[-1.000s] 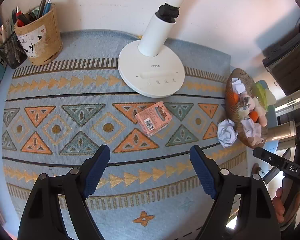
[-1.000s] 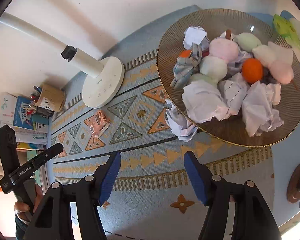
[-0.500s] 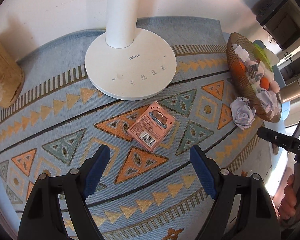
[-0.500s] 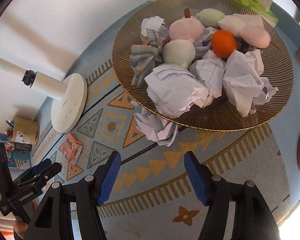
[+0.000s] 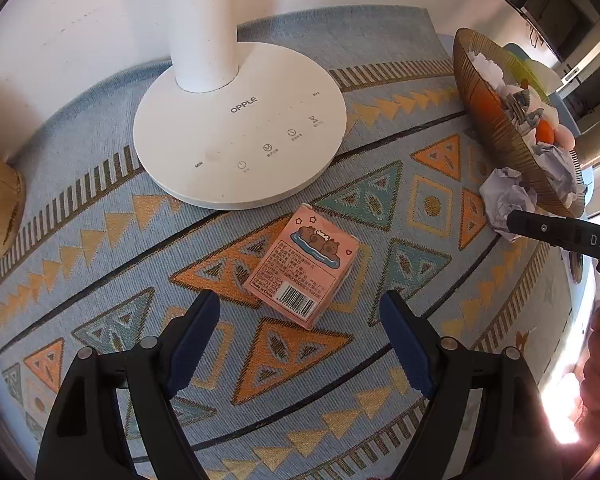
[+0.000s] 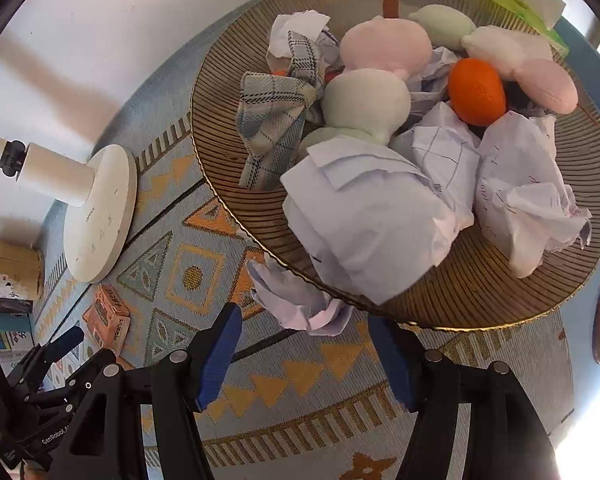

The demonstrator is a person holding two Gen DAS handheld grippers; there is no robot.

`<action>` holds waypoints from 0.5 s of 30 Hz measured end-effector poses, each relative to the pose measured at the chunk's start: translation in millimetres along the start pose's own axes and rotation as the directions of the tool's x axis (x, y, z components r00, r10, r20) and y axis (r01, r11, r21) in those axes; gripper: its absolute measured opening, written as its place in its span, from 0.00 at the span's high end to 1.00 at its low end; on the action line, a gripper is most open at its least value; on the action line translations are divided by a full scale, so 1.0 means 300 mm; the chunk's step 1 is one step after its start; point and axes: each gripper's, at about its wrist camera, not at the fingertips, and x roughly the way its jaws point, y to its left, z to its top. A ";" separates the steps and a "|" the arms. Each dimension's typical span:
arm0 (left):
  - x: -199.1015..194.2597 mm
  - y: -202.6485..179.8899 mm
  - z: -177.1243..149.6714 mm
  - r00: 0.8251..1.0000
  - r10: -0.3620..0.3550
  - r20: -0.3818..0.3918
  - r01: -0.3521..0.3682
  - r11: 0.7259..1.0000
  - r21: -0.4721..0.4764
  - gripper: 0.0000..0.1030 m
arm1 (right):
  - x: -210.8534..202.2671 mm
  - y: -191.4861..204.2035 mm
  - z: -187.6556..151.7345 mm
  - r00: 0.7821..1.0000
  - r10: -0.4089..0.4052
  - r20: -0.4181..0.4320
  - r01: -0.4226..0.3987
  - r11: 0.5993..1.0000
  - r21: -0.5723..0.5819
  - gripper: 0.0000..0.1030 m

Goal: Organize objects
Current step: 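Grasp the pink snack box with the left gripper while the right grasps a paper ball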

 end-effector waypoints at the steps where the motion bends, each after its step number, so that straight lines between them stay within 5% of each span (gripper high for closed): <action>1: 0.001 0.001 -0.001 1.000 0.001 -0.001 -0.001 1.000 -0.001 0.21 | 0.004 0.004 0.005 1.000 -0.001 -0.003 0.001 1.000 -0.001 0.38; 15: 0.007 0.050 -0.033 1.000 -0.018 -0.011 0.018 0.999 -0.035 0.21 | 0.058 0.022 0.041 0.999 -0.040 -0.003 0.040 0.999 -0.015 0.38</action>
